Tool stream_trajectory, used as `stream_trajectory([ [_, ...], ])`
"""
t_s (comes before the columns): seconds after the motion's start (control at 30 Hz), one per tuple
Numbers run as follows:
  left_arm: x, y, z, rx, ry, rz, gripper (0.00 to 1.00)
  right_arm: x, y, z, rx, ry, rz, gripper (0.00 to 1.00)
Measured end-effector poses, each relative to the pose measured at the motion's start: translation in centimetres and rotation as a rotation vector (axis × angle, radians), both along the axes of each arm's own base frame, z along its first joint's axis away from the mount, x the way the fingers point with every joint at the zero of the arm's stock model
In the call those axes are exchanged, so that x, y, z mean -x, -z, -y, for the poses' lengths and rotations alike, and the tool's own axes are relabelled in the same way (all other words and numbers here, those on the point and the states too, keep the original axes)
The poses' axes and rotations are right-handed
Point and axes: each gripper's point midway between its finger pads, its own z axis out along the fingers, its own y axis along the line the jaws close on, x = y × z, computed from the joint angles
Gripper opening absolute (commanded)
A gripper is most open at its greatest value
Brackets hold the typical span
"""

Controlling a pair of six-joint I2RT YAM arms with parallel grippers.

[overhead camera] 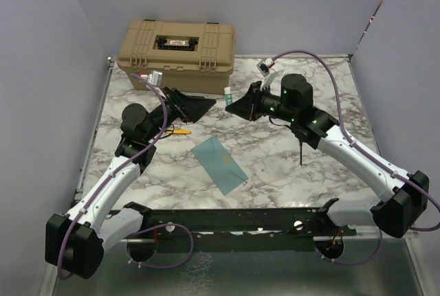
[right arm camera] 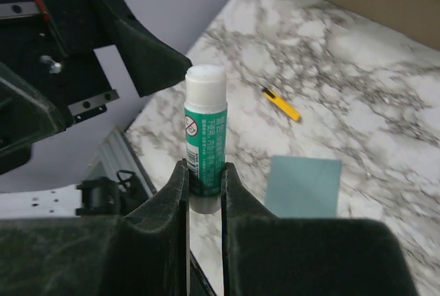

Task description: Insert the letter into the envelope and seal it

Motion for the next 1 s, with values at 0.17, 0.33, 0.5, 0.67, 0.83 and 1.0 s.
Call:
stream_trajectory([
  [0.17, 1.2, -4.9, 0.9, 0.121, 0.097, 0.114, 0.81, 1.2, -4.0, -1.6, -0.152, -0.089, 0.019, 0.01],
  [0.33, 1.4, -5.6, 2.0, 0.149, 0.167, 0.121, 0.66, 2.2, -5.4, -2.2, -0.205, -0.150, 0.019, 0.01],
  [0.5, 1.5, -4.6, 3.0, 0.144, 0.213, 0.089, 0.53, 2.8, -6.1, -2.8, -0.226, -0.207, 0.022, 0.01],
  [0.67, 1.3, -4.0, 3.9, 0.138, 0.242, 0.068, 0.34, 2.9, -5.8, -3.2, -0.223, -0.249, 0.013, 0.00],
  [0.83, 1.4, -4.1, 4.5, 0.141, 0.272, 0.067, 0.00, 2.7, -5.1, -3.5, -0.202, -0.272, 0.009, 0.10],
  [1.0, 1.2, -4.0, 4.6, 0.142, 0.273, 0.060, 0.00, 2.5, -4.8, -3.4, -0.185, -0.271, 0.013, 0.42],
])
